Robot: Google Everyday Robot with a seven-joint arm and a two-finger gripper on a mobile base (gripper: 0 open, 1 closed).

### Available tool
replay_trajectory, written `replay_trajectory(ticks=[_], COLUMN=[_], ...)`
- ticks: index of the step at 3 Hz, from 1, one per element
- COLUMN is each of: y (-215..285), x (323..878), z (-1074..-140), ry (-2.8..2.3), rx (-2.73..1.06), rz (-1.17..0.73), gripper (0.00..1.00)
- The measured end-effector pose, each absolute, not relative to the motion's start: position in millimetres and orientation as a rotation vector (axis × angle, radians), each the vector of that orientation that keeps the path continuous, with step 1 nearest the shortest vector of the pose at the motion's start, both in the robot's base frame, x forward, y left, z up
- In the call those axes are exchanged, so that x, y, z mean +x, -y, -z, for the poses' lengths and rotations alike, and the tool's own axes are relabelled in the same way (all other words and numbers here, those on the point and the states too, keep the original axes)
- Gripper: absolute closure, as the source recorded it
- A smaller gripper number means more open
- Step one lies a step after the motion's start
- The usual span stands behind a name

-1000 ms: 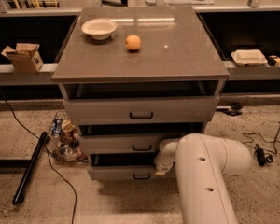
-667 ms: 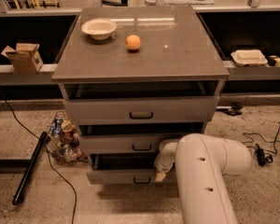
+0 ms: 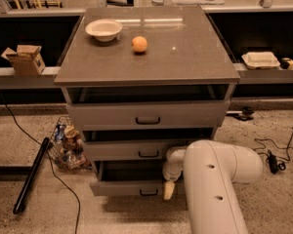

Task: Open bottom drawer

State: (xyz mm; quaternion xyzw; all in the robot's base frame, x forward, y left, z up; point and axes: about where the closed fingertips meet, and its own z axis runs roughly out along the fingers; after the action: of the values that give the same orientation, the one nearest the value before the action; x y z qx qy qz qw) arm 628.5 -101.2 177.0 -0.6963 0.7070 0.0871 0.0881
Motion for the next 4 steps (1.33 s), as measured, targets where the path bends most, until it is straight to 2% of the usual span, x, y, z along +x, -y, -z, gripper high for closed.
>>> replay_trajectory(ticks=[3, 4], y=[101, 104], x=[570, 556], z=[-149, -161], ry=[-2.252, -2.319], rx=[-2.056, -2.046], rz=[-0.476, -0.457], gripper=[0.0, 0.17])
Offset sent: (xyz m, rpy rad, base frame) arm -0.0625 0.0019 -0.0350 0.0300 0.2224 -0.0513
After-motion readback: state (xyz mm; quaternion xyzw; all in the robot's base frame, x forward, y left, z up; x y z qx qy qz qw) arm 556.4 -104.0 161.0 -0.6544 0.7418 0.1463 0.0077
